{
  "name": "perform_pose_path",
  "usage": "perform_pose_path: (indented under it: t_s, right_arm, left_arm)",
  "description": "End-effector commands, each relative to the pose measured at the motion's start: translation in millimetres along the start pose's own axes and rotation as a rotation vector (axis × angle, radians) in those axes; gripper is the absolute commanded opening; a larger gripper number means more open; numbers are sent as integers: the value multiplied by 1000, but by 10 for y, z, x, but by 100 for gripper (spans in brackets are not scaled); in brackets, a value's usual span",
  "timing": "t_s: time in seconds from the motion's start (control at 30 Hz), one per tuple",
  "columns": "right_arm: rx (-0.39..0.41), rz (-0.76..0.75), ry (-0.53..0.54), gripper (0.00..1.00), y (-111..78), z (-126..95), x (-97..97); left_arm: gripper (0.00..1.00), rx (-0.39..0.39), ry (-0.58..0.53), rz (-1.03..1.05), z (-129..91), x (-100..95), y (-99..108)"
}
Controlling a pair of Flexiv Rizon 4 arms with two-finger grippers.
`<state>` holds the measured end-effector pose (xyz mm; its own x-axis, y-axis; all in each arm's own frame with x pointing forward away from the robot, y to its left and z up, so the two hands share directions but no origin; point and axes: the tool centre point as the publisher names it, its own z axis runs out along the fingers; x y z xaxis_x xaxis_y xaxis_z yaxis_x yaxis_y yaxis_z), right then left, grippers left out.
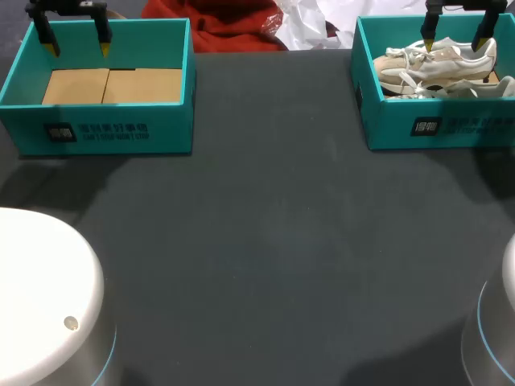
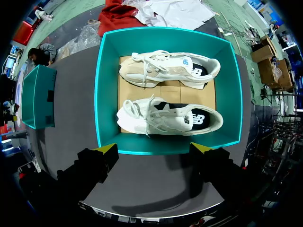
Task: Take the shoe out of the shoebox, open the shoe tongue, remove and reinsert the insole, then place the shoe into the shoebox
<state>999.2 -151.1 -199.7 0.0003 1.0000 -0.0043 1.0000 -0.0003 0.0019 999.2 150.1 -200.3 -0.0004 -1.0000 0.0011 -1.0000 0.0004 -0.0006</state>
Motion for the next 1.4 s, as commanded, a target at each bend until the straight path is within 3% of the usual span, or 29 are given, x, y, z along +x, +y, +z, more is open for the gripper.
perform_pose_path:
  t_s: [0.03,0.73,1.0,1.4]
  right_arm:
    - [0,0,0,100,1,-1,0]
    - [-8,-8,-7,100,12,-13,-27]
    - [-35,-12,-19,100,19,-1,-235]
    - [-36,-16,-14,100,-4,273,-659]
  left_arm:
    - [100,0,-1,0,-2,0,-2]
    - [100,0,-1,0,-2,0,-2]
    - [100,0,-1,0,-2,0,-2]
    - [100,0,-1,0,-2,0,-2]
